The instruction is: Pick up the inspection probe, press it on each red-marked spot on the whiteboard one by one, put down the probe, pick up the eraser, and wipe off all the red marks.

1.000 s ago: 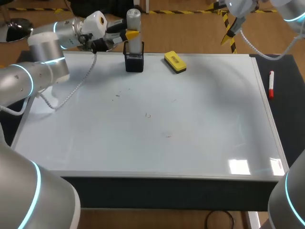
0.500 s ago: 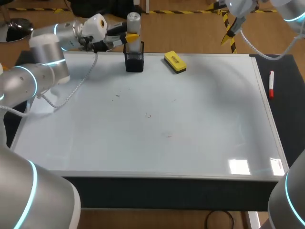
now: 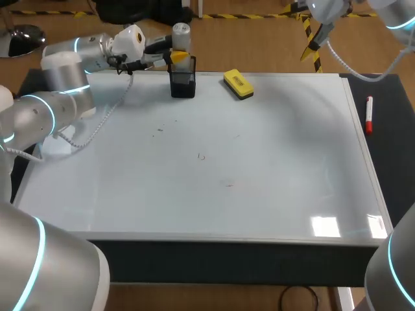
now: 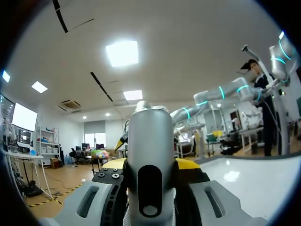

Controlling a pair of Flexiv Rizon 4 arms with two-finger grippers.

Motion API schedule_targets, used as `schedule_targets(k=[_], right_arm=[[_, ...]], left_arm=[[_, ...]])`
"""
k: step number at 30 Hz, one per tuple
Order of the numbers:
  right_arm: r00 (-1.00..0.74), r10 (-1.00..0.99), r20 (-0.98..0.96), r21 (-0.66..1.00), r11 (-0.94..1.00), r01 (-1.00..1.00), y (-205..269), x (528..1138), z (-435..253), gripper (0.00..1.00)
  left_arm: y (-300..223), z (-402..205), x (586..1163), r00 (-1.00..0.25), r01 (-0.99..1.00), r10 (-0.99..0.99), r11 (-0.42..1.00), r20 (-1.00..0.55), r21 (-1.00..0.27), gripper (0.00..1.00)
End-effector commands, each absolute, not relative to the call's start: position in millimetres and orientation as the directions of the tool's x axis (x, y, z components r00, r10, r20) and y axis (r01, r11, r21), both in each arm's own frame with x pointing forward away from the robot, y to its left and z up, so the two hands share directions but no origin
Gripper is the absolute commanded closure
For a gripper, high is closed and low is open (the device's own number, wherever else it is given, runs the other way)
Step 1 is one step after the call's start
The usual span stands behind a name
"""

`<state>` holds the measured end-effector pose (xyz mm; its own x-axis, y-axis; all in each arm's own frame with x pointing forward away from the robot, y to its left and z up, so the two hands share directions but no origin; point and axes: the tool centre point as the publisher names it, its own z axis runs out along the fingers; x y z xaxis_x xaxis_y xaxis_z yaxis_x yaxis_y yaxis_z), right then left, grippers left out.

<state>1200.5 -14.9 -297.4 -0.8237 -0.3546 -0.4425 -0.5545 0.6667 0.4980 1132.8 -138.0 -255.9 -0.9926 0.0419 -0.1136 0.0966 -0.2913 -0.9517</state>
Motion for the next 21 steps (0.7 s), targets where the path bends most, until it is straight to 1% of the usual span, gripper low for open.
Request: schedule_targets(k=[1,13,14,15,17,21], right_arm=[[-0.823,-0.360,-0.439,0.496,0.667,-0.556,-15.6,1201.1,-296.2,0.00],[-0.823,-0.360,-0.439,0.496,0.667,-0.556,-15.6,1201.1,-296.2,0.00],[-0.823,-0.360,-0.439,0.496,0.667,-0.556,-15.6,1201.1,-296.2,0.00],[-0.823,-0.360,-0.439,0.496,0.667,-0.556,-15.6,1201.1,-296.2,0.00],[-0.823,-0.360,-0.439,0.496,0.667,-0.556,-15.6,1201.1,-296.2,0.00],[-0.823,-0.360,-0.439,0.496,0.667,-0.556,-15.6,1201.1,-296.2,0.00]], left_arm=[[-139.5,-266.5,1141.6,-0.991,0.093,0.058,-0.315,-0.117,-0.944,1.00],[-143.0,-276.7,1140.7,-0.993,0.075,0.065,-0.332,-0.102,-0.940,1.00],[-142.9,-276.9,1140.4,-0.993,0.075,0.064,-0.331,-0.102,-0.941,0.77],[-142.7,-277.1,1140.3,-0.993,0.075,0.063,-0.330,-0.101,-0.941,0.29],[-141.6,-277.0,1140.0,-0.993,0.078,0.060,-0.323,-0.102,-0.943,0.00],[-139.6,-274.4,1138.6,-0.992,0.085,0.060,-0.321,-0.110,-0.943,0.00]])
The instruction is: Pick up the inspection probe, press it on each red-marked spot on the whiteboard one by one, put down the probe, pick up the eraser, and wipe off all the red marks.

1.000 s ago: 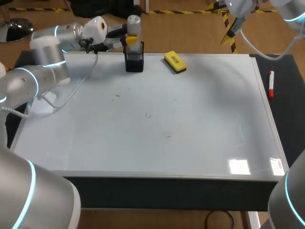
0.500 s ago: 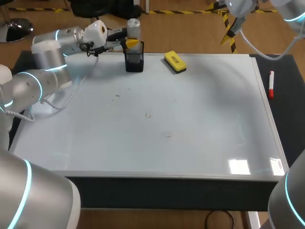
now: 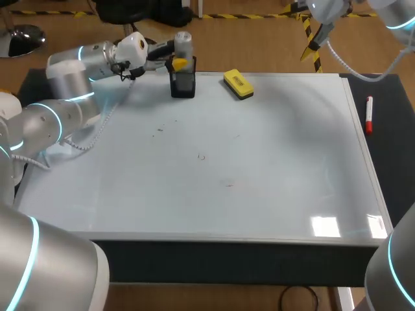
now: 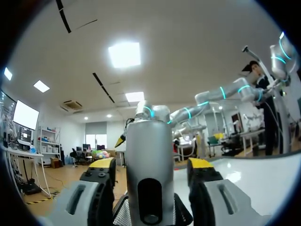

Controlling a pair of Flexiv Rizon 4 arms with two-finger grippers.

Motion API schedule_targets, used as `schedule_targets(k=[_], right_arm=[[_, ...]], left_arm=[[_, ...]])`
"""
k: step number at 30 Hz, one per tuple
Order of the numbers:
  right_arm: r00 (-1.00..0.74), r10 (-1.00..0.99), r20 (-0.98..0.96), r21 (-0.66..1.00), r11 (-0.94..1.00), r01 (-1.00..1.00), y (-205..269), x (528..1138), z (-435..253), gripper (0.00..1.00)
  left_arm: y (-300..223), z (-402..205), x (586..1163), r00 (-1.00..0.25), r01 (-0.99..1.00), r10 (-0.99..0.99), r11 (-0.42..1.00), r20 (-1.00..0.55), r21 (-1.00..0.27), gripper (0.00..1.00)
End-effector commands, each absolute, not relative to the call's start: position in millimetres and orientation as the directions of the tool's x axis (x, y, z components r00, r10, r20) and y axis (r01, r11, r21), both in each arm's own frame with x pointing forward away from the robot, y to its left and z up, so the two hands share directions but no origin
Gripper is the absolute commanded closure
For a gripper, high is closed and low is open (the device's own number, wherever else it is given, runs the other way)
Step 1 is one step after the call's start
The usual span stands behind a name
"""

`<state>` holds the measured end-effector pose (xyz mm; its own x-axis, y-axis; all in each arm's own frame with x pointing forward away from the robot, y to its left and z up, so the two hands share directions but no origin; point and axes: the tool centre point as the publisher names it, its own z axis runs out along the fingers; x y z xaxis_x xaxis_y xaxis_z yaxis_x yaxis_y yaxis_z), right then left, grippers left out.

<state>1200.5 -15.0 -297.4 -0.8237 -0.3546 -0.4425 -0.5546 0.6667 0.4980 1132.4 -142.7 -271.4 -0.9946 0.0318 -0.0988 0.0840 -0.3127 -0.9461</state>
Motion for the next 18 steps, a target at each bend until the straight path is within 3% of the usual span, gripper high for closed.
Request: schedule_targets(k=[1,18], right_arm=[[-0.823,-0.360,-0.439,0.496,0.667,-0.556,-15.6,1201.1,-296.2,0.00],[-0.823,-0.360,-0.439,0.496,0.667,-0.556,-15.6,1201.1,-296.2,0.00]], left_arm=[[-139.2,-273.7,1138.6,-0.992,0.087,0.059,-0.321,-0.112,-0.943,0.00],[-116.4,-217.3,1089.6,-0.994,0.105,-0.006,-0.318,-0.109,-0.942,0.00]])
